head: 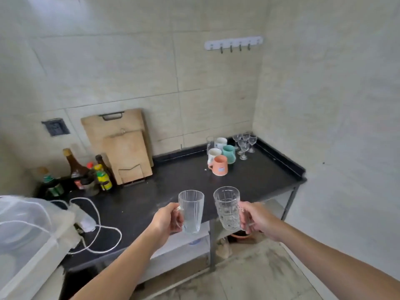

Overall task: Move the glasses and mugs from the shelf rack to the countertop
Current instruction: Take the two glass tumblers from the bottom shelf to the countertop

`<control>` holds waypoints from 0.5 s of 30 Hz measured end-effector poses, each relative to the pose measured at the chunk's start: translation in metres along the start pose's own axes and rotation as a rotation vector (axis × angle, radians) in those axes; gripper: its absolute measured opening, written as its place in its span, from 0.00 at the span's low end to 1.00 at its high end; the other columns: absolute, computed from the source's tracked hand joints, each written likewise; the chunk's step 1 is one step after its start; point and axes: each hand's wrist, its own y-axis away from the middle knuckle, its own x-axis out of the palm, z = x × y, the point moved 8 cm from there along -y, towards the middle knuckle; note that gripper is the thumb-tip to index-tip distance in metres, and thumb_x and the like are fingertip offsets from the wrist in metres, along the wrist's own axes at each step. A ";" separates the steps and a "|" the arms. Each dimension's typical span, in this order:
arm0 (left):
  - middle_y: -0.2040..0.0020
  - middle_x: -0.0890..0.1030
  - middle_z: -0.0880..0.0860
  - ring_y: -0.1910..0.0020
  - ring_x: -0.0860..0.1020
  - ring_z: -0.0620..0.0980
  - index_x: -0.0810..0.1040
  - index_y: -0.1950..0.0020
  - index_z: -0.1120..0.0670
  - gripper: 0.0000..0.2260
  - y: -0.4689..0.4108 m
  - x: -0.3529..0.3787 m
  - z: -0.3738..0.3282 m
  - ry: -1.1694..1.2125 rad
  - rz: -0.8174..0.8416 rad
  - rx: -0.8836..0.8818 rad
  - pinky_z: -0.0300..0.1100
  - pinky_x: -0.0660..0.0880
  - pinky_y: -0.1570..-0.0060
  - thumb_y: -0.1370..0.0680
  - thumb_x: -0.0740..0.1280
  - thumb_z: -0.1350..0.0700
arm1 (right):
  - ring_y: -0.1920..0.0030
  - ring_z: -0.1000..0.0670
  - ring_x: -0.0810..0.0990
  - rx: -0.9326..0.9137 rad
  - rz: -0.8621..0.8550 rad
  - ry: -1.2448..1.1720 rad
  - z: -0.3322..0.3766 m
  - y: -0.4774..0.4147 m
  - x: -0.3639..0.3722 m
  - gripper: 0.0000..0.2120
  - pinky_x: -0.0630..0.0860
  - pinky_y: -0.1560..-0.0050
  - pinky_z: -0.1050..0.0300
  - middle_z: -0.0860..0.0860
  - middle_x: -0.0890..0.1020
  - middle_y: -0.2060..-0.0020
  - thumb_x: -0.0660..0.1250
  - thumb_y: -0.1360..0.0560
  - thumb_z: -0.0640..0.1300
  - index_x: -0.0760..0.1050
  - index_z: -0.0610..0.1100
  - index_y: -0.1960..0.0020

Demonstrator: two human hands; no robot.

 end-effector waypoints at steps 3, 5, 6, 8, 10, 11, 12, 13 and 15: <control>0.72 0.72 0.56 0.69 0.69 0.54 0.67 0.77 0.53 0.24 -0.044 0.051 -0.009 -0.051 0.085 -0.007 0.50 0.74 0.58 0.19 0.53 0.55 | 0.67 0.43 0.72 0.036 -0.070 -0.011 -0.005 -0.016 -0.047 0.25 0.68 0.68 0.55 0.43 0.75 0.74 0.56 0.18 0.48 0.70 0.40 0.72; 0.72 0.73 0.55 0.68 0.70 0.54 0.69 0.77 0.52 0.25 -0.070 0.085 -0.015 -0.091 0.125 -0.004 0.50 0.75 0.58 0.19 0.53 0.55 | 0.64 0.42 0.72 0.051 -0.097 -0.023 -0.009 -0.031 -0.078 0.24 0.68 0.66 0.53 0.44 0.75 0.74 0.56 0.18 0.48 0.69 0.40 0.70; 0.72 0.73 0.55 0.68 0.70 0.53 0.69 0.79 0.51 0.27 -0.082 0.102 -0.019 -0.100 0.148 -0.004 0.50 0.75 0.58 0.19 0.53 0.55 | 0.65 0.43 0.72 0.062 -0.109 -0.027 -0.011 -0.041 -0.093 0.24 0.68 0.66 0.53 0.44 0.74 0.74 0.56 0.18 0.48 0.69 0.40 0.70; 0.71 0.73 0.56 0.69 0.69 0.53 0.72 0.80 0.51 0.28 -0.107 0.136 -0.028 -0.121 0.185 -0.002 0.48 0.73 0.60 0.19 0.53 0.55 | 0.69 0.46 0.72 0.079 -0.133 -0.046 -0.015 -0.065 -0.124 0.25 0.68 0.67 0.55 0.44 0.73 0.73 0.57 0.18 0.49 0.69 0.40 0.71; 0.71 0.72 0.56 0.69 0.69 0.53 0.73 0.81 0.51 0.29 -0.134 0.165 -0.035 -0.131 0.198 -0.009 0.47 0.72 0.60 0.19 0.53 0.56 | 0.71 0.47 0.73 0.093 -0.152 -0.082 -0.018 -0.093 -0.153 0.25 0.67 0.67 0.55 0.44 0.73 0.74 0.58 0.19 0.49 0.70 0.40 0.73; 0.70 0.72 0.57 0.68 0.69 0.53 0.72 0.81 0.51 0.29 -0.148 0.179 -0.040 -0.134 0.198 -0.013 0.47 0.72 0.61 0.19 0.53 0.56 | 0.70 0.47 0.73 0.096 -0.157 -0.079 -0.017 -0.107 -0.168 0.25 0.68 0.66 0.54 0.44 0.74 0.73 0.58 0.19 0.50 0.70 0.41 0.73; 0.70 0.72 0.57 0.69 0.69 0.53 0.72 0.81 0.51 0.29 -0.162 0.193 -0.044 -0.140 0.196 -0.018 0.46 0.72 0.61 0.19 0.53 0.56 | 0.69 0.47 0.74 0.098 -0.162 -0.063 -0.017 -0.123 -0.183 0.26 0.69 0.64 0.53 0.44 0.76 0.73 0.58 0.19 0.51 0.71 0.42 0.74; 0.70 0.72 0.57 0.69 0.68 0.52 0.72 0.81 0.51 0.29 -0.175 0.206 -0.048 -0.146 0.195 -0.026 0.46 0.72 0.62 0.19 0.53 0.56 | 0.69 0.47 0.75 0.099 -0.164 -0.045 -0.017 -0.137 -0.197 0.26 0.71 0.63 0.53 0.45 0.77 0.73 0.58 0.19 0.51 0.71 0.43 0.74; 0.71 0.72 0.57 0.70 0.68 0.52 0.72 0.75 0.54 0.24 -0.200 0.231 -0.055 -0.139 0.188 -0.041 0.46 0.71 0.62 0.19 0.53 0.56 | 0.70 0.49 0.76 0.099 -0.167 -0.036 -0.015 -0.164 -0.225 0.26 0.73 0.63 0.53 0.45 0.78 0.73 0.59 0.20 0.52 0.72 0.44 0.75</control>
